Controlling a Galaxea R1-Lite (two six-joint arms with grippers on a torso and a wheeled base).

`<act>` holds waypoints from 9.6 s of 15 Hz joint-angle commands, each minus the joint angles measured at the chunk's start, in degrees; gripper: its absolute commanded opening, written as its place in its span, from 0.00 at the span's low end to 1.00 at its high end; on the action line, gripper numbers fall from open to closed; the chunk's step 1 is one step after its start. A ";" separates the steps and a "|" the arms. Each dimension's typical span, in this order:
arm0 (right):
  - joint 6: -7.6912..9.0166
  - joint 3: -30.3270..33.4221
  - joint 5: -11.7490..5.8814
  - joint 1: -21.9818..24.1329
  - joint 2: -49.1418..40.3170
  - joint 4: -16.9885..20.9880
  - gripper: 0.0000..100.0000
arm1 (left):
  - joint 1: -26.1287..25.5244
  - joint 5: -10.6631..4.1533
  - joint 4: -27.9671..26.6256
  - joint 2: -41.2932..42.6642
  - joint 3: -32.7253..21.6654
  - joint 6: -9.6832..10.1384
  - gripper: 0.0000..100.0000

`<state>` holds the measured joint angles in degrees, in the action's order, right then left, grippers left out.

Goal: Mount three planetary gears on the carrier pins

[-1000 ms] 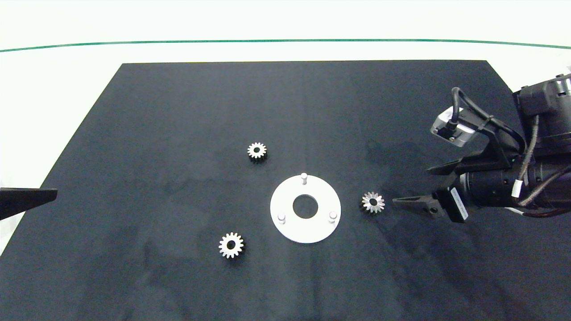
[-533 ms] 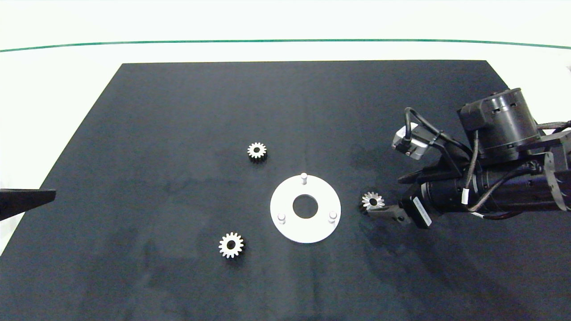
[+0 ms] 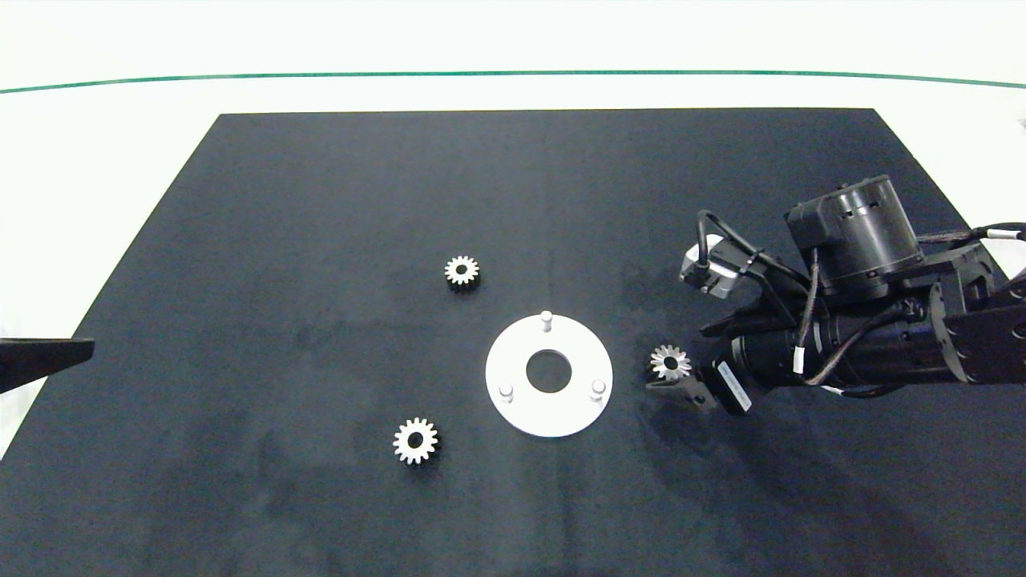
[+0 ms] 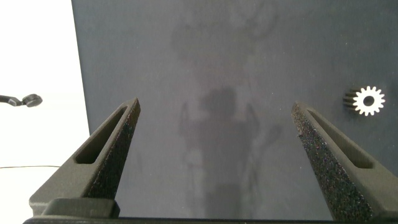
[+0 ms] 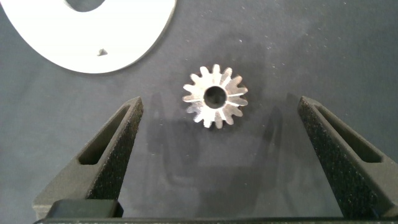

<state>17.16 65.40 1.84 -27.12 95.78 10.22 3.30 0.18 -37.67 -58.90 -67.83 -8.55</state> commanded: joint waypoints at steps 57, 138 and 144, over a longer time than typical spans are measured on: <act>2.26 -0.45 -6.41 -4.52 -4.99 0.68 0.00 | -0.49 0.08 -0.21 4.06 -0.02 -0.16 1.00; -4.24 7.02 -9.84 -15.94 6.35 -0.28 0.00 | -2.25 0.43 -0.30 6.26 -0.29 -0.77 1.00; -4.07 5.96 -9.84 -16.47 5.20 -0.11 0.00 | -2.25 0.43 -0.30 6.26 -0.29 -0.77 1.00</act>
<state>12.98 71.55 -7.98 -43.52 101.35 10.00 1.05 0.60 -37.75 -52.55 -68.11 -9.28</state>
